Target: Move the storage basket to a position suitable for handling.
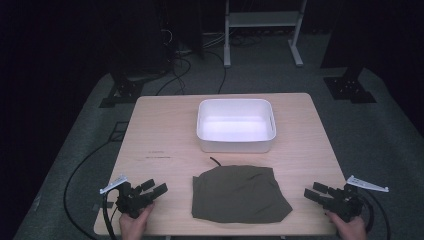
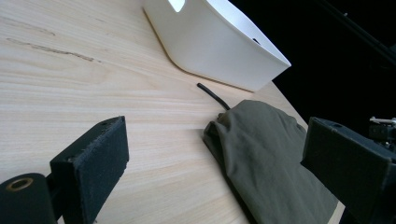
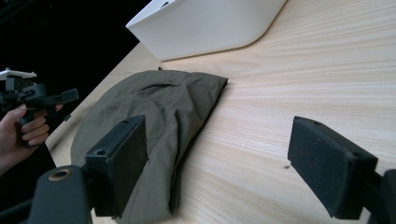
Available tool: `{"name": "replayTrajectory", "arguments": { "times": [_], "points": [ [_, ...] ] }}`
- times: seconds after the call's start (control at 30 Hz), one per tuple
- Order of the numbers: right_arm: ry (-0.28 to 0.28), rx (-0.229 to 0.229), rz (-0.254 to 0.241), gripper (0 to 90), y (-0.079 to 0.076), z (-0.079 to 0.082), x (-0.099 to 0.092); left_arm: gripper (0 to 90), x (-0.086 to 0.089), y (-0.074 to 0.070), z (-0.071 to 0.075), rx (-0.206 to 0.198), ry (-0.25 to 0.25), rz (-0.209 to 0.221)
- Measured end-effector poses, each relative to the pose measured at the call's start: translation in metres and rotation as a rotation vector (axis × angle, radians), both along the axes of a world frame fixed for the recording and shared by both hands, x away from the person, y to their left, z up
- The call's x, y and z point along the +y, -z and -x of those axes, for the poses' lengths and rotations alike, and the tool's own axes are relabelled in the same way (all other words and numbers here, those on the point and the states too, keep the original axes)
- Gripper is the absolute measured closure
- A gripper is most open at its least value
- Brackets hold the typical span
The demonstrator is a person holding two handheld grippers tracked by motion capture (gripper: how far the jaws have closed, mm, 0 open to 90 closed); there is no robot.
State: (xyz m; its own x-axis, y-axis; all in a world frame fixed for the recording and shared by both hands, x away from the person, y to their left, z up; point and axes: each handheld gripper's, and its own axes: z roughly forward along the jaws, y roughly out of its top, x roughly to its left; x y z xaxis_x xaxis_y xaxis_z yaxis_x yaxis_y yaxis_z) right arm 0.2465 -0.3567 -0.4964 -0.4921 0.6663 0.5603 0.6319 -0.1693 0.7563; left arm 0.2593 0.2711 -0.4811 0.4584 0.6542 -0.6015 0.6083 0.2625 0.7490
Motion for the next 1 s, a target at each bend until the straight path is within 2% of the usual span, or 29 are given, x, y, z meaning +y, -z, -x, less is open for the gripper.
{"name": "replayTrajectory", "arguments": {
  "times": [0.1,0.27,0.4,0.73,0.8,0.9,1.0],
  "points": [
    [-0.004,0.003,-0.002,19.0,0.001,-0.001,0.001,6.3,-0.004,0.000,-0.001,0.004,0.006,-0.008],
    [-0.016,0.019,-0.037,18.8,0.001,-0.002,0.004,6.3,-0.011,0.000,-0.002,0.004,0.022,-0.017],
    [-0.022,0.014,-0.042,18.5,-0.001,-0.003,0.007,6.4,-0.015,0.000,-0.002,0.003,0.031,-0.025],
    [-0.042,0.015,-0.014,18.0,-0.003,-0.005,0.017,6.3,-0.030,-0.001,-0.004,0.009,0.074,-0.038],
    [-0.041,0.021,-0.008,17.8,-0.003,-0.006,0.020,6.4,-0.034,-0.002,-0.005,0.022,0.090,-0.026],
    [-0.043,0.029,-0.016,17.6,-0.003,-0.007,0.021,6.4,-0.037,-0.002,-0.005,0.020,0.099,-0.024],
    [-0.047,0.040,-0.013,17.5,-0.004,-0.009,0.025,6.4,-0.045,0.000,-0.007,0.043,0.124,-0.042]
  ]
}}
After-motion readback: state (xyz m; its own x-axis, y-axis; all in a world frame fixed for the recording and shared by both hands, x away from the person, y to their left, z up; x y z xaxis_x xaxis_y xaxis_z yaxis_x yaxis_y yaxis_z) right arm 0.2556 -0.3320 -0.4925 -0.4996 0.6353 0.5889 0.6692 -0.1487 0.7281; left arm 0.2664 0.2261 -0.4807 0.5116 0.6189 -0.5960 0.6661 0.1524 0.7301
